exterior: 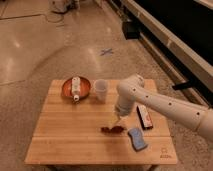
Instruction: Place the pepper in the ceramic bowl
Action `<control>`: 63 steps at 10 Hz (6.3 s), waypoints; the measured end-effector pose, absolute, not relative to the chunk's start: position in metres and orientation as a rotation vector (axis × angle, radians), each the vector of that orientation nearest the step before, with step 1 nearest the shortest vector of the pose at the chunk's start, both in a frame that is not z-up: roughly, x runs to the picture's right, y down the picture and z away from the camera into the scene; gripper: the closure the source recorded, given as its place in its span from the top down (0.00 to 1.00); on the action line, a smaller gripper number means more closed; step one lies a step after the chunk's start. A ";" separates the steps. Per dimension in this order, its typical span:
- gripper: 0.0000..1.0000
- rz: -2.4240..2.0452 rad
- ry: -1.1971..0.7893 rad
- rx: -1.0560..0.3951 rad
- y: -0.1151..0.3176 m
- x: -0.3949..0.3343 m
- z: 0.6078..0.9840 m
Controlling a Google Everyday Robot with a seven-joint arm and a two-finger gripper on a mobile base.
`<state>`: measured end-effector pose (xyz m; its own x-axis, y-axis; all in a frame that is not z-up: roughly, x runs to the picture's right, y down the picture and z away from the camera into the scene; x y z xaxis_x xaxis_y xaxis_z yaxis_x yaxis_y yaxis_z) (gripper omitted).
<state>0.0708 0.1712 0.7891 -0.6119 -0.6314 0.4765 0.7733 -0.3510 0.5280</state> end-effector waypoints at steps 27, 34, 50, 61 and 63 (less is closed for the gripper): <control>0.00 -2.257 -0.654 -0.055 0.113 -0.008 0.791; 0.00 -2.265 -0.651 -0.024 0.098 -0.025 0.785; 0.00 -2.375 -0.503 -0.057 -0.005 -0.062 0.870; 0.00 -2.372 -0.440 -0.089 -0.039 -0.114 0.906; 0.00 -2.371 -0.442 -0.092 -0.036 -0.121 0.911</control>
<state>-0.1212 -0.0358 0.9107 -0.7443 -0.6411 0.1873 0.6655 -0.6883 0.2887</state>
